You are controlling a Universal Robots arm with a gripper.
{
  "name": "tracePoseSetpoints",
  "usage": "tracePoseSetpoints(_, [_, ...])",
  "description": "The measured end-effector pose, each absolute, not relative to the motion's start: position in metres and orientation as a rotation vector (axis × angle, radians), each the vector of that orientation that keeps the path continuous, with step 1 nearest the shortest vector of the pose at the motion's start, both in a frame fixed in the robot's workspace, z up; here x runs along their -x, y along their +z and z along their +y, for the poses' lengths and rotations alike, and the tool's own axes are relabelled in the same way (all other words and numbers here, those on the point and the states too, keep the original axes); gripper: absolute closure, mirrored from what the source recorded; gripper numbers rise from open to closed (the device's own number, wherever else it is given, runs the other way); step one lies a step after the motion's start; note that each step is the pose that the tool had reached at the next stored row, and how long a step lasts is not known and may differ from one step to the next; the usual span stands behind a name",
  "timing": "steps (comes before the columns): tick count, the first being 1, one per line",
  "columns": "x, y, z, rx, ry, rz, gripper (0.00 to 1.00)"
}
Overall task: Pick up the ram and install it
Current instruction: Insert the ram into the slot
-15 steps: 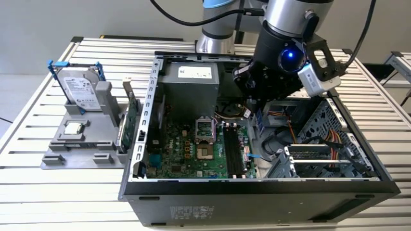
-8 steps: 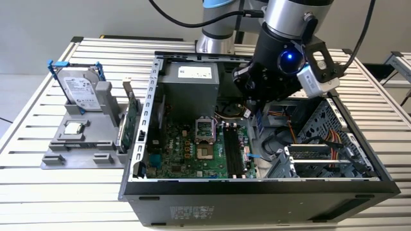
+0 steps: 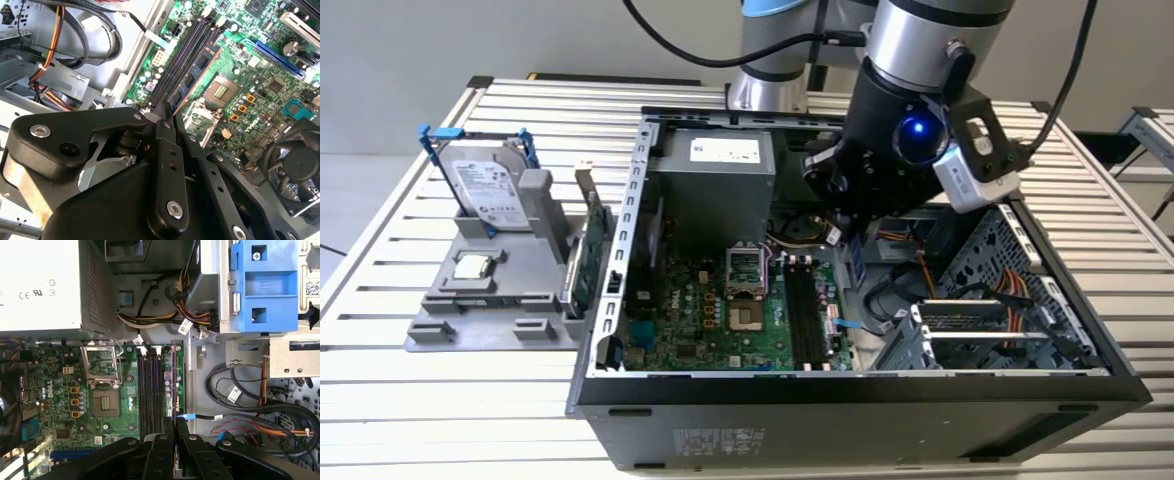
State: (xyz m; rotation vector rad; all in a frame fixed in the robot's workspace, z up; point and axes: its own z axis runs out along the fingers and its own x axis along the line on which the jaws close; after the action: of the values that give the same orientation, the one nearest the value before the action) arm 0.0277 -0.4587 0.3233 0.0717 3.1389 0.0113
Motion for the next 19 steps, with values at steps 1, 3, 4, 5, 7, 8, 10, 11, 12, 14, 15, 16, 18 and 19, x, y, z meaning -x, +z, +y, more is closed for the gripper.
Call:
tracePoseSetpoints(1, [-0.028,0.323,-0.459,-0.069,0.011,3.139,1.0])
tracePoseSetpoints(3, [-0.028,0.321,-0.459,-0.063,0.011,3.139,1.0])
tracePoseSetpoints(4, [-0.028,0.32,-0.459,-0.059,0.011,3.139,1.0])
tracePoseSetpoints(5, [-0.028,0.32,-0.459,-0.055,0.011,3.139,1.0])
tracePoseSetpoints(7, [-0.028,0.319,-0.46,-0.052,0.011,3.139,1.0])
tracePoseSetpoints(8, [-0.028,0.318,-0.461,-0.051,0.011,3.139,1.0])
tracePoseSetpoints(10, [-0.028,0.316,-0.461,-0.05,0.011,3.139,1.0])
tracePoseSetpoints(11, [-0.028,0.316,-0.461,-0.049,0.011,3.139,1.0])
tracePoseSetpoints(12, [-0.028,0.315,-0.462,-0.048,0.011,3.139,1.0])
tracePoseSetpoints(14, [-0.028,0.314,-0.462,-0.044,0.011,3.14,1.0])
tracePoseSetpoints(15, [-0.028,0.313,-0.463,-0.042,0.011,3.14,1.0])
tracePoseSetpoints(16, [-0.028,0.312,-0.463,-0.038,0.011,3.14,1.0])
tracePoseSetpoints(18, [-0.028,0.311,-0.464,-0.032,0.011,3.14,1.0])
tracePoseSetpoints(19, [-0.028,0.31,-0.464,-0.028,0.011,3.14,1.0])
